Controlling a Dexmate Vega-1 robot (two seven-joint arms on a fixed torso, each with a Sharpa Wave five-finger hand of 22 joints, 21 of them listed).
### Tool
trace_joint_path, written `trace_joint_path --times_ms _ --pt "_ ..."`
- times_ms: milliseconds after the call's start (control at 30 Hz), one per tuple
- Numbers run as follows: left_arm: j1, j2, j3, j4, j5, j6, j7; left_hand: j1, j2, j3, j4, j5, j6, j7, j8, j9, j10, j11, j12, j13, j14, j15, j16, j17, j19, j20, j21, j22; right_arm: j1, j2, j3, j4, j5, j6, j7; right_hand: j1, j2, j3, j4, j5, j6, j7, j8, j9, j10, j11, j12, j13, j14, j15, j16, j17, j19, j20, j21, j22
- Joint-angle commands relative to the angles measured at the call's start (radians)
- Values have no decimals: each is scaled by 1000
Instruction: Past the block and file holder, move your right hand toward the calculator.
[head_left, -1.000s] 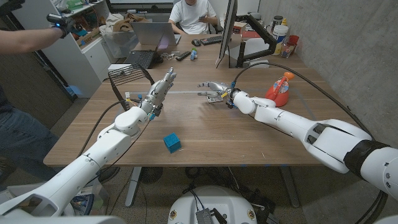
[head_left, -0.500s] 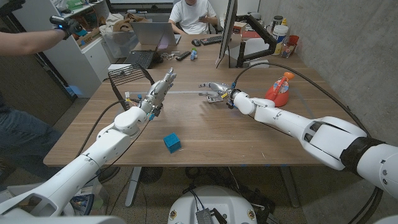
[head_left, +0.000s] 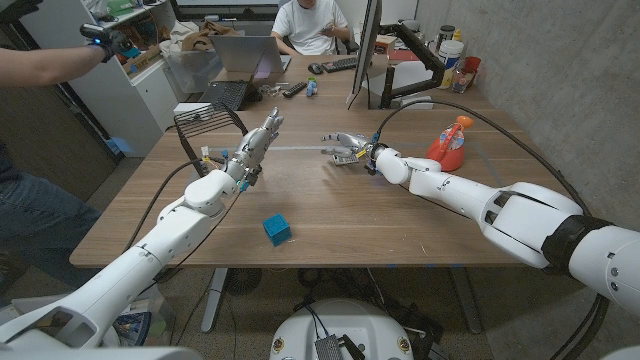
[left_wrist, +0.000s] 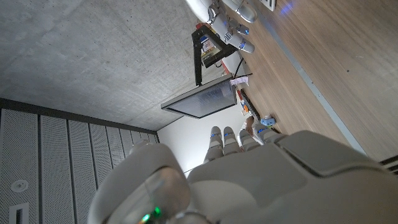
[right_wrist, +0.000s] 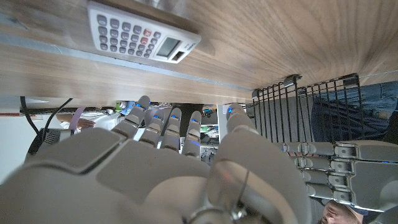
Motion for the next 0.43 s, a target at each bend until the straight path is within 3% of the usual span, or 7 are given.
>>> trace_joint_path --times_ms 33,167,433 --pt "-19 -18 7 12 4 -4 6 15 1 -9 0 -1 5 5 5 3 -7 0 6 5 -4 3 5 3 -10 1 -2 2 44 50 -35 127 14 57 -3 -3 -10 -5 0 0 4 -6 5 5 -1 -8 5 4 6 1 3 2 8 8 -3 3" --pt "-26 -25 11 21 4 -3 4 15 1 -10 0 -1 6 6 5 3 -7 0 6 5 -3 2 5 3 -10 2 -1 2 55 65 -48 169 21 75 -5 -4 -10 -5 0 0 5 -6 5 5 0 -7 6 4 6 2 2 2 10 9 -4 3" --pt "-38 -34 21 42 5 -9 -9 16 2 -11 0 -1 6 7 5 3 -7 0 6 5 -3 3 5 3 -11 3 -1 3 51 49 -55 145 29 61 0 -4 -10 -4 0 1 5 -6 4 5 0 -8 6 4 8 3 2 2 13 13 -6 3"
